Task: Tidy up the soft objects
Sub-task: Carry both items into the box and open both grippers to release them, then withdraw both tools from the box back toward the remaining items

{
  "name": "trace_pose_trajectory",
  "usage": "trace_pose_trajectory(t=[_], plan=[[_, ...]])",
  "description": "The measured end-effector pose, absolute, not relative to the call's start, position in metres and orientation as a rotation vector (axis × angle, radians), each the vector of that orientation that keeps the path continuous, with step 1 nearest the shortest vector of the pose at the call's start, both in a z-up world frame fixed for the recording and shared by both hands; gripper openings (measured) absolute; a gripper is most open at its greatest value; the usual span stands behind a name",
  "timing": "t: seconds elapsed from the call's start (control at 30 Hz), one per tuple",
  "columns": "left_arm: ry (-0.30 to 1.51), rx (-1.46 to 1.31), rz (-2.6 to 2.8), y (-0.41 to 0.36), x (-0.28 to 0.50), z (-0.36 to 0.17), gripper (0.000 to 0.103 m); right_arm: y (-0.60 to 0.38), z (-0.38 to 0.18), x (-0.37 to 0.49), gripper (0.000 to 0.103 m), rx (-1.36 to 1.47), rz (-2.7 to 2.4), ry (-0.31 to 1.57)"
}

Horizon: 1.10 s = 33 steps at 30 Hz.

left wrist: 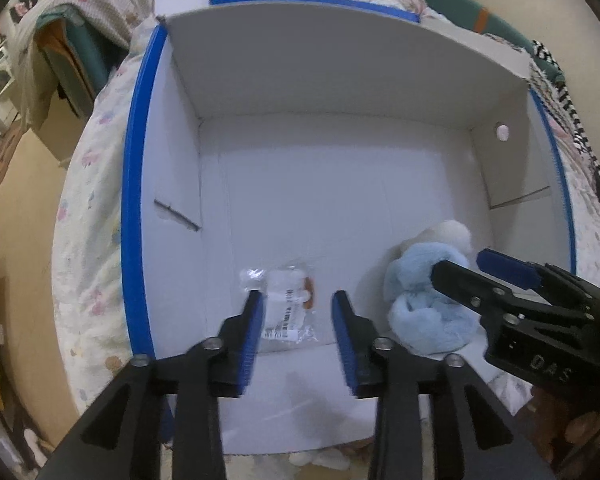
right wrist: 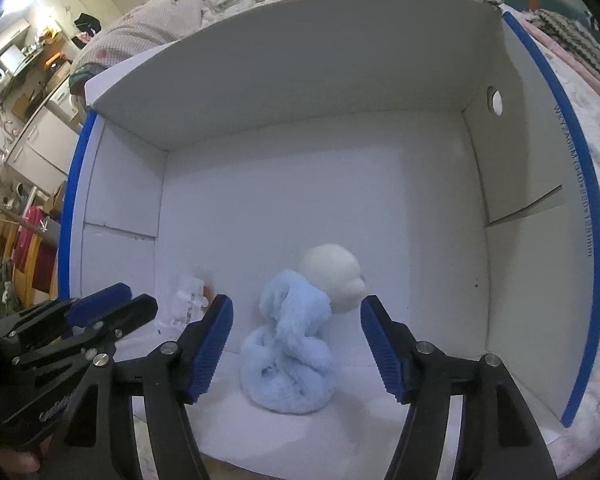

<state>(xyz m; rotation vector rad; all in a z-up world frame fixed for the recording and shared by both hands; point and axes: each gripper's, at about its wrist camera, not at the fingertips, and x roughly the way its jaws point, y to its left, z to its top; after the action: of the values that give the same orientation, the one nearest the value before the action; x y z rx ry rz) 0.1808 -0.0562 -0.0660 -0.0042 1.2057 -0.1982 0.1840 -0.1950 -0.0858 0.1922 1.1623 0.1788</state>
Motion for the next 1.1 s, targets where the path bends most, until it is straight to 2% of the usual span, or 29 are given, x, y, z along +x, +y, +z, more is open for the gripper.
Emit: trace_pose_trajectory(t=[0.03,0.1,0.2,0.4,1.1], plan=[[1.197,0.002,-0.202,-0.057,0.180,-0.064,0.059,-0.195,-0.085,0.184,0.070,0.196,0.179,1.160],[1.169,0.025,-0.186,-0.058,0.177,-0.059,0.067,-0.195,-0.083,0.184,0.071,0.188,0.178,1.154],[1.136,0.040,-0.185,-0.057,0.173,-0.053,0.067,-0.193,-0.082,0.183,0.076,0.169,0.165,1.141],[1.128,0.048,-0.174,-0.057,0.171,-0.051,0.067,-0.194,-0.080,0.182,0.080,0.166,0.152,1.135],[0.993,0.017,-0.113,-0.031,0.131,-0.009,0.067,-0.207,-0.054,0.138,0.080,0.217,0.133,1.053]])
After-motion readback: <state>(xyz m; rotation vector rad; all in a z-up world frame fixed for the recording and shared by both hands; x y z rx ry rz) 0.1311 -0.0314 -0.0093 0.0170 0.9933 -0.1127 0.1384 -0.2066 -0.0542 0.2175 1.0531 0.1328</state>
